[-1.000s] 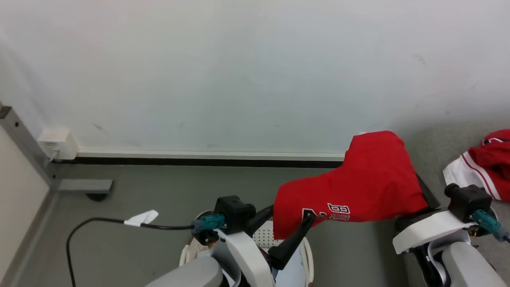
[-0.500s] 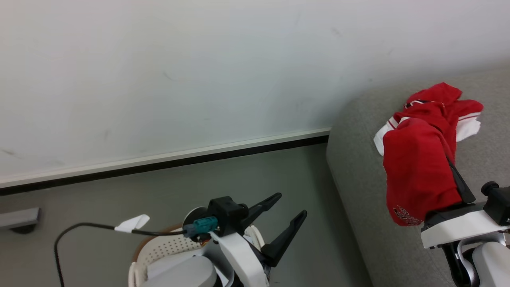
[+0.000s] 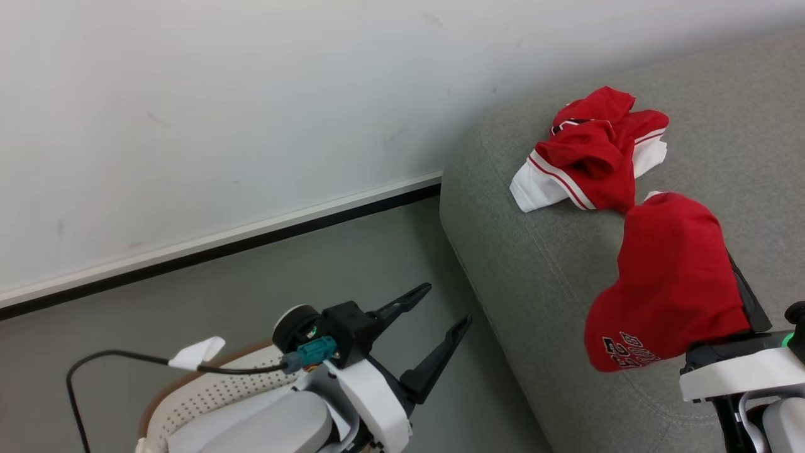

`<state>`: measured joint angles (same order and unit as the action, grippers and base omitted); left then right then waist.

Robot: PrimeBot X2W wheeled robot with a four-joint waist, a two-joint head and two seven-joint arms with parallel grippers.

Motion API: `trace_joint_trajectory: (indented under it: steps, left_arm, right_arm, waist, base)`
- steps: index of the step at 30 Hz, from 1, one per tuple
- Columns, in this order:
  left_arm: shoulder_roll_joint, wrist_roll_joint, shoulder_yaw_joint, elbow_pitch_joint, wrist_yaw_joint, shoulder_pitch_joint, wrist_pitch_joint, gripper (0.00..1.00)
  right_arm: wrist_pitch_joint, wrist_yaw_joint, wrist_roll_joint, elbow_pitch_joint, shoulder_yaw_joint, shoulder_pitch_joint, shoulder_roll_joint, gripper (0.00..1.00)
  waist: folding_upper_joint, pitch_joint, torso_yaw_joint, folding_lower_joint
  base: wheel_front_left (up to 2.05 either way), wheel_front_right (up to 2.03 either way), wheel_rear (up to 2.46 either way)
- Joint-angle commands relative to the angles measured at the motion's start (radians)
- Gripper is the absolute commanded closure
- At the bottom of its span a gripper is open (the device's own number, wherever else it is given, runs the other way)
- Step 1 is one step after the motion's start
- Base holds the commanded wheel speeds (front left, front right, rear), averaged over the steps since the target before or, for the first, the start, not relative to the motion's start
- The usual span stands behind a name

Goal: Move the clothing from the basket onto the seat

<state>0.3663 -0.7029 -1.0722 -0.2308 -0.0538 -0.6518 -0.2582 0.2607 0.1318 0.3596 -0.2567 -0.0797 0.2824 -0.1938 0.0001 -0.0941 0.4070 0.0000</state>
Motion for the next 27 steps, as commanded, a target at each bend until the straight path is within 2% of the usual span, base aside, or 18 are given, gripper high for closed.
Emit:
trace_joint_trajectory:
  steps: [1,11,19,27]
  left_arm:
    - [0.006,0.014,0.006,0.000,0.003,-0.002,-0.006,0.00]
    - [0.002,0.040,0.005,0.008,0.017,-0.016,-0.005,0.00]
    - [0.027,0.052,0.005,0.050,0.025,-0.073,0.029,0.00]
    - [0.075,0.081,0.013,0.099,0.024,-0.140,0.074,0.00]
  right_arm:
    - [-0.001,-0.002,-0.006,0.012,0.009,-0.015,0.002,1.00]
    - [-0.011,-0.002,0.001,0.033,0.051,0.013,-0.015,1.00]
    - [-0.042,-0.002,0.001,0.006,0.153,0.117,-0.106,1.00]
    - [-0.077,-0.002,-0.012,-0.039,0.276,0.230,-0.165,1.00]
  waist:
    - [-0.0001,-0.014,0.014,0.0000]
    - [-0.0001,-0.058,0.005,0.0000]
    - [-0.0001,-0.182,-0.049,0.0000]
    - [-0.0001,-0.331,-0.108,0.0000]
  base:
    - [0.00,0.00,0.00]
    - [0.00,0.00,0.00]
    - [0.00,0.00,0.00]
    - [0.00,0.00,0.00]
